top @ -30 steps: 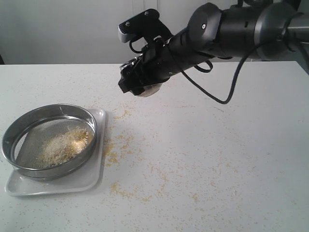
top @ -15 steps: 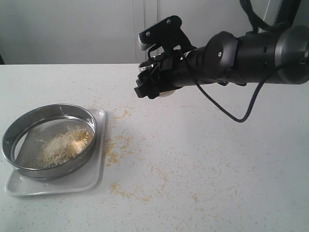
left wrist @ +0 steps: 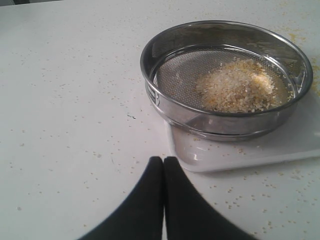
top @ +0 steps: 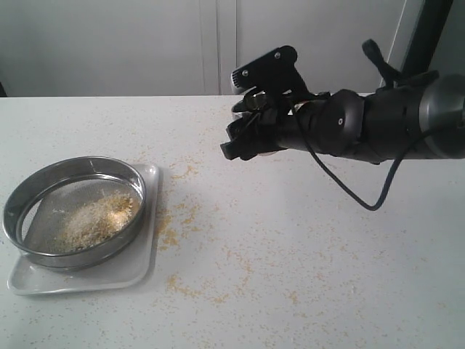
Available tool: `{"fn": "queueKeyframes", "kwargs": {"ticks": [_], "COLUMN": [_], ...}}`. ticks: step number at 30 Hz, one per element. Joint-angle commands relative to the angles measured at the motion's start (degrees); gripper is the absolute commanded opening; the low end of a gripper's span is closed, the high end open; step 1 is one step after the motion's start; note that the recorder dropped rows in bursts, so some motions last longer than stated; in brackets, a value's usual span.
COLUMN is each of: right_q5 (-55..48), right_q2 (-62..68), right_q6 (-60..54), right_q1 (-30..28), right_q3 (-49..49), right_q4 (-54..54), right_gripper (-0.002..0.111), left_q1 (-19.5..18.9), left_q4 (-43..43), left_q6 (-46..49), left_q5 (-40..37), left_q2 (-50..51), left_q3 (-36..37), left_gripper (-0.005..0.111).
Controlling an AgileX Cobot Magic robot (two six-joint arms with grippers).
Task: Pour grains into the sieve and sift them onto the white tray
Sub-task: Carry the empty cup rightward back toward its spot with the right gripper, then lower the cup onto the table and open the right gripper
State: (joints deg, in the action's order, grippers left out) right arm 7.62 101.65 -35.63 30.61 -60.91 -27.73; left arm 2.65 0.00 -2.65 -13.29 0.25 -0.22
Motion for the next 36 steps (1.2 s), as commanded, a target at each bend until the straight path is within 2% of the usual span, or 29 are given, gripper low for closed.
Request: {"fn": "queueKeyframes", "kwargs": {"ticks": [1,4,6,7,9,10,13,16,27,36], "right_q5": [2.11,3.45,7.02,10.79,15.98,17.14,17.21,25.49,39.16,39.86], "right_q2": [-0.85,-0.85,-0.85,-0.85,-0.85,-0.85,-0.85,-0.85,-0.04,3.43], "right_q6": [7.89,22.51,33.33,43.3,54.76,57.1,57.1,57.38,58.58,58.8], "right_q1": [0.01,1.68,2.62,2.63,2.51,2.51,1.85,-1.14,-10.64,-14.06], "right_q3": [0.29,0.29,0.29,0.29,0.29,0.29,0.42,3.43,11.77,12.95], "right_q4": [6.41,20.86,31.01,39.91,52.22,56.19,57.1,56.96,56.85,55.33], "right_gripper": [0.0,0.0,0.0,0.0,0.0,0.0,0.0,0.0,0.0,0.0], "left_q1": [-0.27,-0.27,-0.27,-0.27,-0.27,-0.27,-0.27,-0.27,-0.27,-0.27], "left_q4": [0.0,0.0,0.0,0.0,0.0,0.0,0.0,0.0,0.0,0.0], "left_q6": [-0.02,-0.02,-0.02,-0.02,-0.02,-0.02,-0.02,-0.02,-0.02,-0.02], "left_q5": [0.0,0.0,0.0,0.0,0.0,0.0,0.0,0.0,0.0,0.0], "left_q2": [-0.25,-0.25,-0.25,-0.25,-0.25,-0.25,-0.25,-0.25,-0.25,-0.25], "left_q3": [0.22,0.22,0.22,0.22,0.22,0.22,0.22,0.22,0.22,0.22], "left_gripper": [0.0,0.0,0.0,0.0,0.0,0.0,0.0,0.0,0.0,0.0]}}
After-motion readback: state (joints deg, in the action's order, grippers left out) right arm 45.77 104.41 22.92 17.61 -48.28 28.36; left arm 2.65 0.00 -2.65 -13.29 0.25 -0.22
